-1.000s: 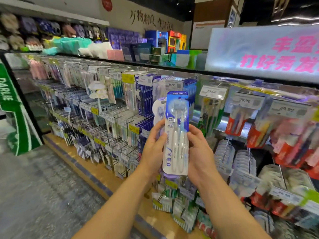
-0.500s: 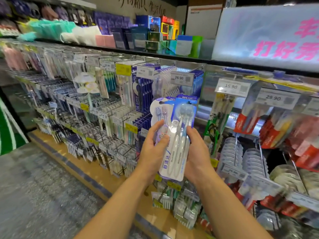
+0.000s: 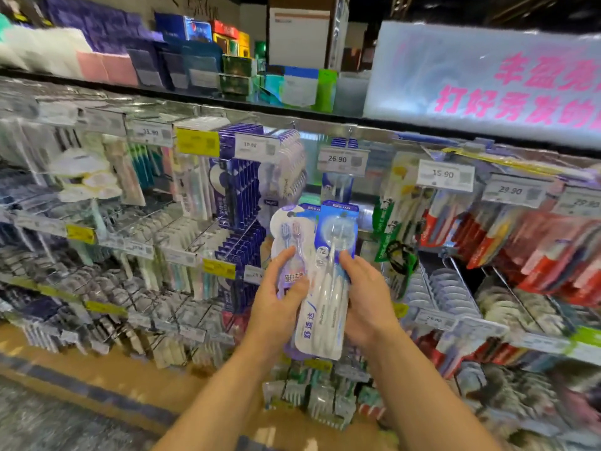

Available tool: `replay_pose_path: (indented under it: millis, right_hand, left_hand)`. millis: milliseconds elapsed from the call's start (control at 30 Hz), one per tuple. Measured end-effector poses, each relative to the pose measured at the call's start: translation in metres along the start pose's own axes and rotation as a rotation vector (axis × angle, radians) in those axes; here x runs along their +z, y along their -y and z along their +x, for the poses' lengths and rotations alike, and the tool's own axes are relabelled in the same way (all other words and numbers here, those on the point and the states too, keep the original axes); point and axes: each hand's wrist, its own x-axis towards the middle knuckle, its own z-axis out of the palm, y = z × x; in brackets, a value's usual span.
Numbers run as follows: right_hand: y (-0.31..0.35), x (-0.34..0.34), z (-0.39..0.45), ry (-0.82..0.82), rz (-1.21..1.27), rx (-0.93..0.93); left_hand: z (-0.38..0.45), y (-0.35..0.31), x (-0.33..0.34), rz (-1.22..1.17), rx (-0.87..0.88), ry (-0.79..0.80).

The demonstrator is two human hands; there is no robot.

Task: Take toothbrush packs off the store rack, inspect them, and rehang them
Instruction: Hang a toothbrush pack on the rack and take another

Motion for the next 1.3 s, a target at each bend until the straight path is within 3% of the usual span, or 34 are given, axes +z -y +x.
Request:
replay_pose_path:
  millis: [167,267,767,1133,1300]
  right_hand:
    - [0.003,0.002,0.006,-0.203,0.026,-0.058]
    - [0.002,0.001,0.004,-0.242,-0.013,-0.077]
    - [-0.006,0.035,-0.011,-0.288,-0.261,-0.216]
    - [-0.014,0.056,-0.004,-0.283,-0.221,-0.253]
    - [-0.009,0.059,0.003,-0.294,-0.332,-0.295]
  left_hand:
    - [0.011,0.014,-0.044,0.051,-0.041,-0.036]
    - [0.013,0.019,-0.066,0.040,-0.082,-0.061]
    - [0.009,0.024,-0.103,-0.026,-0.090,0.015]
    - [0.015,0.020,-0.123,-0.001,-0.076,0.041]
    - [0.021,0.016,-0.124,0.030,-0.066,0.068]
